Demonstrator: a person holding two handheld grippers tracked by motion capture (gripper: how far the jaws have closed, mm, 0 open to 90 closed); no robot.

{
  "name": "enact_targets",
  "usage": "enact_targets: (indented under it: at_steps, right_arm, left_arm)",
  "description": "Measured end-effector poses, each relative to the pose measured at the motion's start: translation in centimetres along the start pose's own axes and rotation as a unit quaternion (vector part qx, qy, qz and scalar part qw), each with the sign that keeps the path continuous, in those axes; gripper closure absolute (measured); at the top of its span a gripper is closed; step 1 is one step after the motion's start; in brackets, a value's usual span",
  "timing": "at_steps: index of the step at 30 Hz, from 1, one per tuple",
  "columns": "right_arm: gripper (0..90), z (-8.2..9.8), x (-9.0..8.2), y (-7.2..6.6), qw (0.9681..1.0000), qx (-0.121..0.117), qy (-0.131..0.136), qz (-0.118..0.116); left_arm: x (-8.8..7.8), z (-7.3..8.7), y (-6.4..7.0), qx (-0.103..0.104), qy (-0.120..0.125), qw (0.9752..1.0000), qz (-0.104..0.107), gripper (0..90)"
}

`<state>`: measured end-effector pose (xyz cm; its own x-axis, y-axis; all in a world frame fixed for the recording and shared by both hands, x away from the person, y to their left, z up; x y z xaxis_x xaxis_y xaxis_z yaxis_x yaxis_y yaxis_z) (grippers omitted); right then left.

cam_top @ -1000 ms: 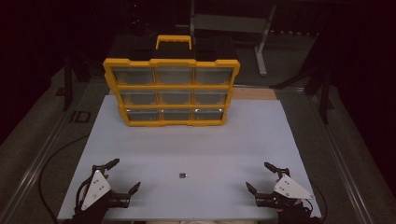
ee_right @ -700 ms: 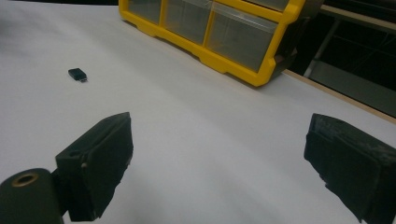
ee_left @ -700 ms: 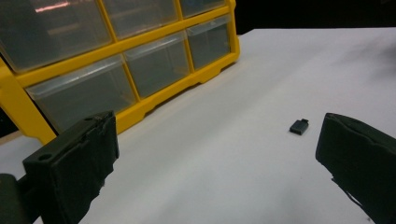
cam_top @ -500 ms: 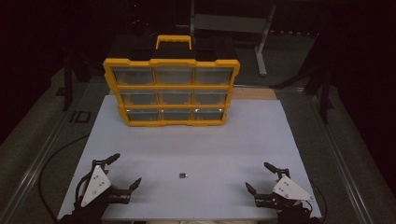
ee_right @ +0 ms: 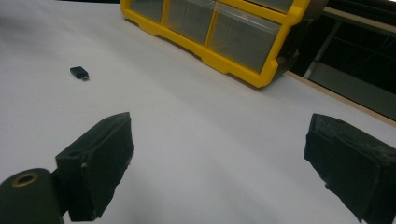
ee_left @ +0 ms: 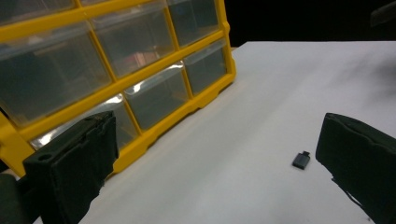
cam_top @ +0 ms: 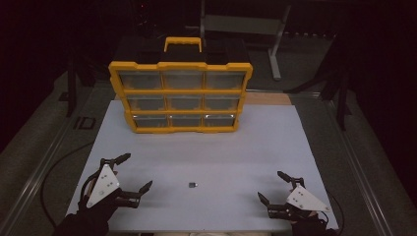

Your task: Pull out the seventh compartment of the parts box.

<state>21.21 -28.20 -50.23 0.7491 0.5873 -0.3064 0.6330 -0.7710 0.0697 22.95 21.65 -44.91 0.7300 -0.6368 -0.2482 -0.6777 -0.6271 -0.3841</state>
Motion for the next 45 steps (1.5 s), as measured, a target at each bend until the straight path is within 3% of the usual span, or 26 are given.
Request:
enact_targets:
  at_steps: [6,9,14,27,30,37,41,45]
  right_arm:
    - [8.2,0.0,0.0,0.0,1.0,0.002,0.0,-0.001]
    - [8.2,0.0,0.0,0.0,1.0,0.004,0.0,-0.003]
    - [8.2,0.0,0.0,0.0,1.0,0.004,0.001,-0.003]
    - [8.2,0.0,0.0,0.0,1.0,0.005,0.0,-0.006]
    - [8.2,0.0,0.1,0.0,1.0,0.005,0.001,-0.006]
    - [8.2,0.0,0.1,0.0,1.0,0.005,0.0,-0.007]
    - [8.2,0.0,0.1,0.0,1.0,0.006,0.001,-0.007]
    - [8.2,0.0,0.1,0.0,1.0,0.006,0.0,-0.008]
  left_arm:
    - [0.3,-1.4,-1.1,0.025,-0.008,0.9996,-0.005,0.0]
    - [0.5,-1.7,-1.4,0.029,-0.01,0.9995,-0.011,0.0]
    - [1.5,-2.7,-1.8,0.062,-0.024,0.9978,0.002,0.0]
    - [3.4,-4.0,-2.4,0.101,-0.029,0.9944,0.013,0.0]
    - [3.9,-4.2,-2.6,0.119,-0.035,0.9922,0.012,0.0]
    - [4.8,-4.7,-3.0,0.13,-0.041,0.9905,0.02,0.0]
    - [5.5,-5.0,-3.2,0.157,-0.054,0.9859,0.021,0.0]
    - [6.1,-5.1,-3.5,0.169,-0.061,0.9833,0.025,0.0]
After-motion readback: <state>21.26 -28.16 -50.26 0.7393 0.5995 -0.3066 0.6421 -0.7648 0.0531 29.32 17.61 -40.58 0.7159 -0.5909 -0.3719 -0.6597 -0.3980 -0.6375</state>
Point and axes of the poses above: each handheld gripper's, and its own axes: x roughly forward along the jaws, z roughly out of its underside, y roughly to its right, the point moved 1 cm from there along x, roughly forward along the jaws, and after that the axes turned 9 degrees about x, right-handed, at the moved point
